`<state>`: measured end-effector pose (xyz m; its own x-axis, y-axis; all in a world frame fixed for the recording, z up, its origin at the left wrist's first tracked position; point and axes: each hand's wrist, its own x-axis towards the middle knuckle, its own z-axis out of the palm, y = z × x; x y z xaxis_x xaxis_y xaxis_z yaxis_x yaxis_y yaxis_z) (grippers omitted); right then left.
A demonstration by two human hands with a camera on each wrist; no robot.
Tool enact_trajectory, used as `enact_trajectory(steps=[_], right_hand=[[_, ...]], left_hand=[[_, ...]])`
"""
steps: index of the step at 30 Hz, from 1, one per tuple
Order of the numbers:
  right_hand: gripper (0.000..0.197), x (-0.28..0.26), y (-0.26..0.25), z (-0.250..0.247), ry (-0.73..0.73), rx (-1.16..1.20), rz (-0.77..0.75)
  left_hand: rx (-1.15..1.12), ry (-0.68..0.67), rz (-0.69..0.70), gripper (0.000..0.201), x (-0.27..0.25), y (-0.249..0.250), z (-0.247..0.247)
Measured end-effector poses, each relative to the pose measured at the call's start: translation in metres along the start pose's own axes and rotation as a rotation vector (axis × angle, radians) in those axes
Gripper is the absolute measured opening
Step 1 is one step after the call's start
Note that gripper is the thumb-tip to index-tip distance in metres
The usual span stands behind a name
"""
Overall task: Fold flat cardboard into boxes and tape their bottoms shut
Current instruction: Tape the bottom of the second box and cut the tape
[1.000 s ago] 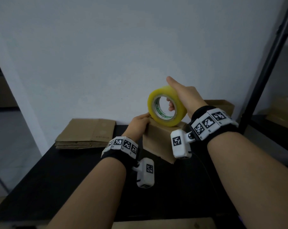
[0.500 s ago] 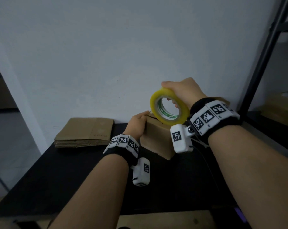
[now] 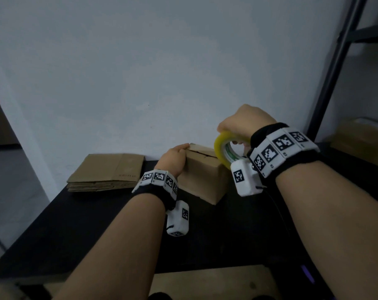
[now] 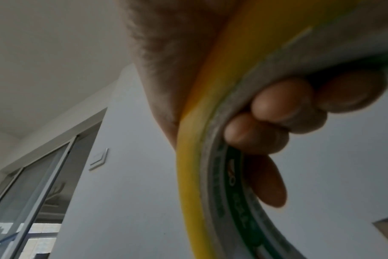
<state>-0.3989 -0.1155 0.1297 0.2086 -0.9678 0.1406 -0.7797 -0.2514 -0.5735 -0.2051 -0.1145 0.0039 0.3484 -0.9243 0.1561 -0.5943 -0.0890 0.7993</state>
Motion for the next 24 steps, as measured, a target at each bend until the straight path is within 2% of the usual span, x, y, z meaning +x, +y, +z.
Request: enact_trajectory(steps=[5,15,20,24], right_hand=[[0.028,-0.004,0.023,0.001,-0.066,-0.063,0.077],[0.030,-0.002,0.045,0.014,-0.106,0.014,0.122],[0.023,-0.004,0.061,0.024,-0.131,0.100,0.121],[0.029,-0.007,0.068,0.030,-0.162,0.123,0.109]], left_hand=[[0.007,0.001,0.003,0.044,-0.001,0.000,0.002],[0.006,0.026,0.032,0.043,-0.004,0.001,0.004],[0.008,0.049,0.033,0.044,-0.003,0.000,0.007],[0.171,0.044,0.059,0.046,-0.008,0.007,0.007]])
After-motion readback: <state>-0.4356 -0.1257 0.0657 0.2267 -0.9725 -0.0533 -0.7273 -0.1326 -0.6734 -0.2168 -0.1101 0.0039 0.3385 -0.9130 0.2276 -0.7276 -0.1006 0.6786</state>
